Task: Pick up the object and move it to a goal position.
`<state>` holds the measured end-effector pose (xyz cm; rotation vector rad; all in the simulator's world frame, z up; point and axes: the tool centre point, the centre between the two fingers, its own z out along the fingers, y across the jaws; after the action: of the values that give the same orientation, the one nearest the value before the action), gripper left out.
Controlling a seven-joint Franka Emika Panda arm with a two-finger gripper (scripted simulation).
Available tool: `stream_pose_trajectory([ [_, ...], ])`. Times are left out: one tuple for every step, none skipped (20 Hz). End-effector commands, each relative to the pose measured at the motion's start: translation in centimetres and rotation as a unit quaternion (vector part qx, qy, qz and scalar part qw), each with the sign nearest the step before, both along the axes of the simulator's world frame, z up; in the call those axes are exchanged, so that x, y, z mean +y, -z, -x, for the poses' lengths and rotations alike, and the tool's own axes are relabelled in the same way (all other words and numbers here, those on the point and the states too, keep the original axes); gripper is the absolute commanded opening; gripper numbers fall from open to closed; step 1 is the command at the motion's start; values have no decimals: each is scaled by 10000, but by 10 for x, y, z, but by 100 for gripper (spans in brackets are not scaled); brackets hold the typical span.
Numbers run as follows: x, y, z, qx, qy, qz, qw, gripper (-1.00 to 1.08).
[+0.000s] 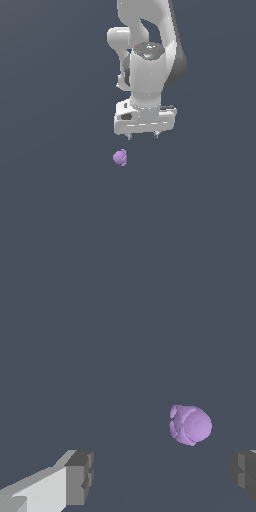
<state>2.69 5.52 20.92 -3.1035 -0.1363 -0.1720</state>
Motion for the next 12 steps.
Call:
stream_pose_trajectory([
  [-4,5,0,26,22,8,10000,100],
  [-7,8,-1,40,31,11,10000,100],
  [-9,11,-1,56,41,16,10000,100],
  [-13,16,-2,75,53,20,10000,100],
  [-16,20,-3,97,67,26,9999,100],
  [-21,26,-3,122,84,33,9999,100],
  [-26,32,-4,152,103,41,9998,100],
  [-31,39,-4,184,124,51,9997,100],
  [-37,47,-5,218,146,61,9996,100],
  [-44,55,-5,256,170,71,9995,100],
  [-50,64,-5,296,194,83,9993,100],
  [-57,72,-5,333,217,94,9992,100],
])
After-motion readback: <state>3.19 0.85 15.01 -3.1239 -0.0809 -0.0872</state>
